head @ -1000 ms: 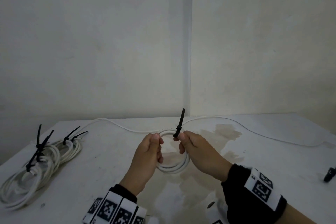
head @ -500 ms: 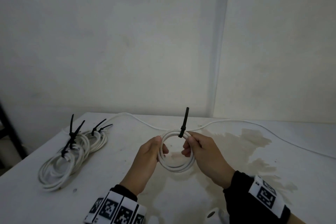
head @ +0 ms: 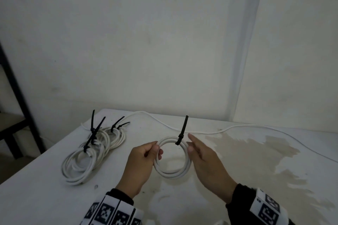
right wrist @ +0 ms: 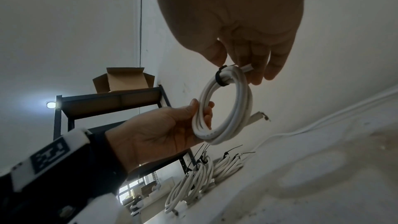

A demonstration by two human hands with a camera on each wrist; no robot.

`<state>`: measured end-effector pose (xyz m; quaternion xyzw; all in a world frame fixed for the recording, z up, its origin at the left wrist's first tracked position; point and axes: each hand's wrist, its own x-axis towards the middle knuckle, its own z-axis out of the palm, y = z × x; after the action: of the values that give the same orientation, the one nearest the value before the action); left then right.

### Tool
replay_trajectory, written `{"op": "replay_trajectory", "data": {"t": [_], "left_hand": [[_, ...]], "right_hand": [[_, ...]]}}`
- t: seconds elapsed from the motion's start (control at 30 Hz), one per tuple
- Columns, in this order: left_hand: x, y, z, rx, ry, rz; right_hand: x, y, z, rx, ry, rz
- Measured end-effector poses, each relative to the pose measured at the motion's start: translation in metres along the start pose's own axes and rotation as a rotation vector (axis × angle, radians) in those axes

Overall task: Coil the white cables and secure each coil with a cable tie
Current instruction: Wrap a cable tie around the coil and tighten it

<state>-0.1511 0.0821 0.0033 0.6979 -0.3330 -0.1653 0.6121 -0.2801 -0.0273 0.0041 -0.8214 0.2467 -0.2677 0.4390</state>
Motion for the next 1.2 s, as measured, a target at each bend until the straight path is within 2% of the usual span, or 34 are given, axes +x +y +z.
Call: {"op": "replay_trajectory", "data": {"t": [0.13, 0.27, 0.4, 0.53, 0.67, 0.8, 1.07, 1.2], "left_hand": [[0.000, -0.007, -0.006, 0.024, 0.026, -0.012], [0.002, -0.013, -0.022, 0.044, 0.031, -0.024], [0.004, -0.022, -0.061, 0.035, 0.133, -0.045], [0.002, -0.035, -0.108, 0.062, 0.214, -0.088], [-0.002, -0.049, -0.153, 0.236, 0.295, -0.068], [0.006, -0.065, -0.189, 0.443, 0.330, -0.102], [0.028, -0.082, -0.214, 0.774, 0.293, -0.235], [0.037, -0.090, -0.215, 0.827, 0.293, -0.297]], "right_hand": [[0.004, 0.005, 0.013, -0.102, -0.112, -0.001], [0.014, 0.000, 0.010, -0.015, -0.156, 0.045], [0.023, -0.003, 0.010, 0.060, -0.129, 0.128], [0.033, 0.001, 0.018, -0.040, -0.176, 0.173], [0.051, 0.009, 0.025, -0.209, -0.224, 0.199], [0.068, 0.017, 0.025, -0.257, -0.198, 0.253], [0.079, 0.024, 0.028, -0.292, -0.180, 0.335], [0.083, 0.027, 0.030, -0.295, -0.172, 0.345]]}}
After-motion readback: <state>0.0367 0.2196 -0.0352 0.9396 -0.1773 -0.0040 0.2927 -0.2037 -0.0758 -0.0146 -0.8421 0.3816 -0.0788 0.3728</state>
